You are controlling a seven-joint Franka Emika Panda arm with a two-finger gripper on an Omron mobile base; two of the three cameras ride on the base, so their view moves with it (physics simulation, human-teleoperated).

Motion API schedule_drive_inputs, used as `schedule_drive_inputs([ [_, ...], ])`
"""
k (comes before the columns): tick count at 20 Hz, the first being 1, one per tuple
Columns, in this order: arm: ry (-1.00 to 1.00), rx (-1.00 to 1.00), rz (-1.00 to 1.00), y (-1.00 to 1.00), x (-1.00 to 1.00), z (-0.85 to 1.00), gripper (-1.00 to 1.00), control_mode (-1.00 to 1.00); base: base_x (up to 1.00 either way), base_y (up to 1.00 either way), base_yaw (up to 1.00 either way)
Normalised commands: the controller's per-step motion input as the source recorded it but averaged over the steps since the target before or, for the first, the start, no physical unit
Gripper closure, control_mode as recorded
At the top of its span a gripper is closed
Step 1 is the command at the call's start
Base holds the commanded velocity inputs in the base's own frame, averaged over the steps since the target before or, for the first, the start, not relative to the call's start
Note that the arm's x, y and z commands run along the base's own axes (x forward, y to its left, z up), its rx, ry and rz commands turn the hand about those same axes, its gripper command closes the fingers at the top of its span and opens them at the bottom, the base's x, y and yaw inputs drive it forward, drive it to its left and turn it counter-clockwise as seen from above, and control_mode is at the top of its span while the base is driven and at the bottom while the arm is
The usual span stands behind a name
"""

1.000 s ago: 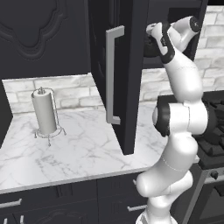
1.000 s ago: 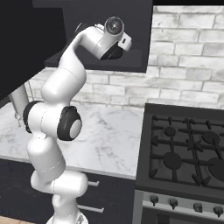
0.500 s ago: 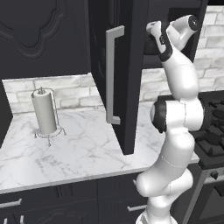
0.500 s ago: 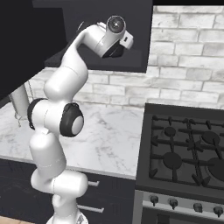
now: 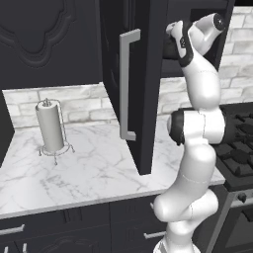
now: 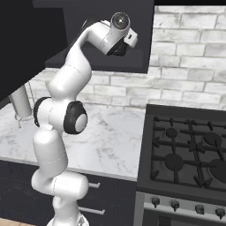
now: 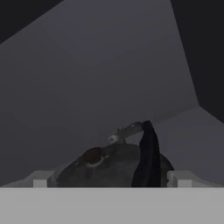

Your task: Open the cabinet, pick the kettle from the cabinet, and place it in the sink.

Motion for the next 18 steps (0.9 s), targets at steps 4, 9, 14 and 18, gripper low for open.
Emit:
schedule_drive_inputs([
  [4,0.03,0.00,0.00,-0.02,0.16,-0.11,-1.00,-1.00,0.00,0.00,0.00],
  [9,0.05,0.00,0.00,0.00,0.11,-0.14,-1.00,-1.00,0.00,0.00,0.00],
  [14,0.06,0.00,0.00,0.00,0.04,-0.15,-1.00,-1.00,0.00,0.00,0.00],
  [18,0.06,0.00,0.00,0.03,0.00,-0.17,1.00,-1.00,0.00,0.00,0.00],
])
